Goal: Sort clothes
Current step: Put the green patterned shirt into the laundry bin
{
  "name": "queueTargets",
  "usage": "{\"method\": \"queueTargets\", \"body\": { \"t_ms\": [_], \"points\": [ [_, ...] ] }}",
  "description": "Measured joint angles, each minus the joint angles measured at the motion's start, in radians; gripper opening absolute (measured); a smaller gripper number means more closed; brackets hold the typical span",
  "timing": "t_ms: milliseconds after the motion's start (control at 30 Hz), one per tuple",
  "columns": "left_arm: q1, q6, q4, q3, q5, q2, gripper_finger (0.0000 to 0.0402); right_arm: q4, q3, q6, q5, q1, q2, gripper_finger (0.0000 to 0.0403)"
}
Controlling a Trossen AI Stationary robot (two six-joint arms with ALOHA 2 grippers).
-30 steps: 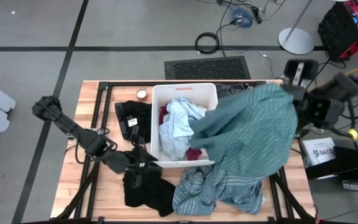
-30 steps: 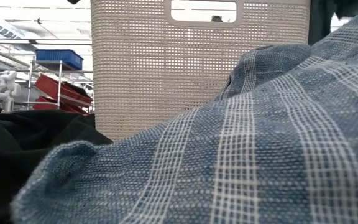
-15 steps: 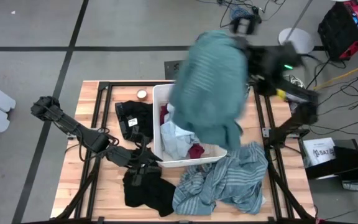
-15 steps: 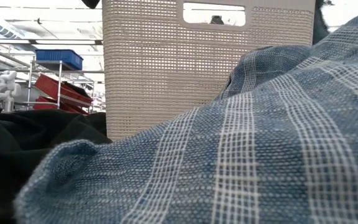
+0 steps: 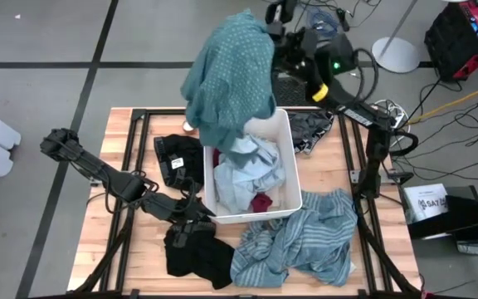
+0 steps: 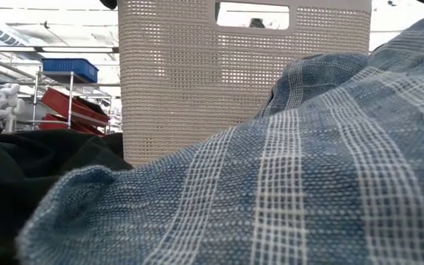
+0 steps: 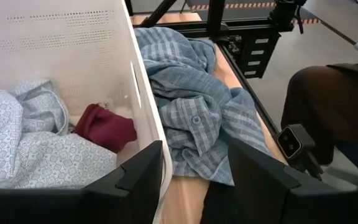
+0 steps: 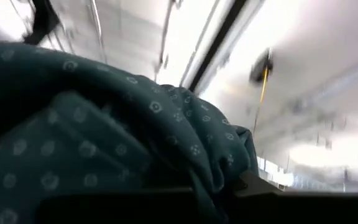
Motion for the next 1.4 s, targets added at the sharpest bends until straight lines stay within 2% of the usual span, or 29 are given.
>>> {"method": "queueTargets", "body": {
  "t_ms": [233,500,633,800,967,1067,1200,1400],
  "points": [
    [-0.001,-0.007,-0.073,-0.002,-0.030,-0.054,0.0191,-0.356,0.000,-0.040,0.015,-0.011,-0.058,0.0000],
    [0.000,-0.086,-0.250,-0.005,-0.126,-0.163,0.0191,-0.687,0.004,-0.133,0.146,-0.011,-0.208,0.0000],
    [0.001,-0.072,-0.218,-0.005,-0.145,-0.184,0.0191,-0.911,0.004,-0.107,0.130,-0.011,-0.221,0.0000],
    [0.001,0.013,-0.136,-0.005,-0.160,-0.184,0.0191,-1.155,-0.002,-0.100,0.021,0.002,-0.164,0.0000],
    [0.001,0.046,-0.064,-0.005,-0.194,-0.185,0.0191,-1.183,-0.062,-0.127,0.000,0.066,-0.074,0.0000],
    [0.001,0.056,-0.062,-0.004,-0.282,-0.185,0.0191,-1.205,-0.107,-0.165,-0.010,0.093,-0.044,0.0000],
    [0.009,0.080,-0.061,-0.004,-0.378,-0.186,0.0191,-1.223,-0.199,-0.163,-0.082,0.092,-0.033,0.0000],
    [0.043,0.074,-0.059,-0.003,-0.404,-0.186,0.0191,-1.214,-0.361,-0.149,-0.101,0.090,-0.033,0.0000]
  ]
}}
